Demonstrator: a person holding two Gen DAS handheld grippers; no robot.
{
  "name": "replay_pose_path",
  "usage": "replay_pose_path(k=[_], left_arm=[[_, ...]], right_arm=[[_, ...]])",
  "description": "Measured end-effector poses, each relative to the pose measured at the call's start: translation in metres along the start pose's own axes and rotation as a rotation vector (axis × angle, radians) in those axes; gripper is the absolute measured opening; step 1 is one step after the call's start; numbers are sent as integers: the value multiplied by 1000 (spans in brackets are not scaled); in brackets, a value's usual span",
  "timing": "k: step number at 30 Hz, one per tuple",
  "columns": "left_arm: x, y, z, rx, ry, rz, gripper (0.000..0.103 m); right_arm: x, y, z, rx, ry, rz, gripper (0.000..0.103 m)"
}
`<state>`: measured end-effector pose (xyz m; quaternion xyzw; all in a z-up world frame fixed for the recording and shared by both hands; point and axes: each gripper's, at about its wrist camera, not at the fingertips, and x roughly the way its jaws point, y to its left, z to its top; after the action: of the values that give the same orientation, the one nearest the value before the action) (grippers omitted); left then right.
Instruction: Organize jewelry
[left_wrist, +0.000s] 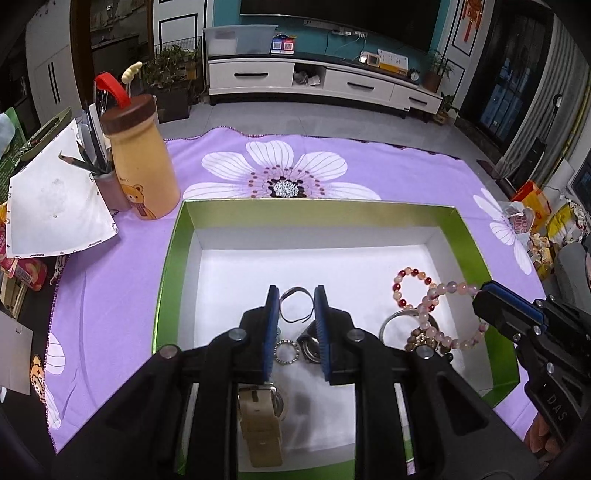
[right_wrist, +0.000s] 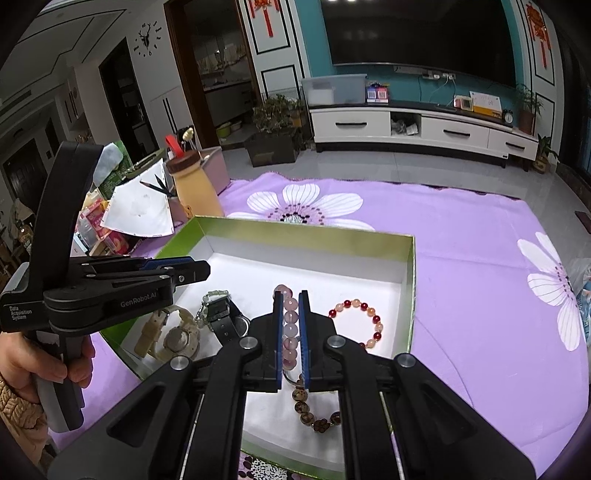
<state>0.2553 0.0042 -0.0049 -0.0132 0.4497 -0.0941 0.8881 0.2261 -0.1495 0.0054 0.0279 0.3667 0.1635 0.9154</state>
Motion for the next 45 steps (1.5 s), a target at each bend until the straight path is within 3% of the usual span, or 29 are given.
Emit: replay_pose_path(k=[12,15,17,18,19,20,23,24,26,28,34,38,45], left_arm=[[6,-2,-3,2,21,24,21],[2,-3,-4,4,20,28,37],[-4,-3,-5,7,16,33,63],[-9,-4,-5,5,11,34,68],[-13,-4,-5,4,7,34,75],[-18,-5,-5,2,5,38,85],[-34,-4,-4,-2,1,58,100],[-43,-4,-2,1,-1,78,101],[-59,-4,3,4,-5,114,101],[-76,-4,8,14,-18,108,101],[-136,-4,29,-26,-47,131,101],[-170,-8,40,-25,-73,144,101],[-196,-11,43,-56,-92,133,101]], right_arm=[[7,-1,0,6,36,-2,10],[2,-2,0,11,34,-5,17],[-5,-2,0,14,32,-7,19],[-8,-2,1,14,31,-11,20],[-12,-2,3,15,31,-18,28],[-16,-2,4,19,32,-23,42],[-31,-4,10,50,39,-42,74],[-36,-5,14,60,46,-45,78],[-46,-5,23,70,65,-60,98],[-56,-3,31,63,72,-83,102],[-91,14,61,7,113,-154,102],[-117,33,78,-52,93,-160,102],[-131,42,88,-58,65,-145,102]])
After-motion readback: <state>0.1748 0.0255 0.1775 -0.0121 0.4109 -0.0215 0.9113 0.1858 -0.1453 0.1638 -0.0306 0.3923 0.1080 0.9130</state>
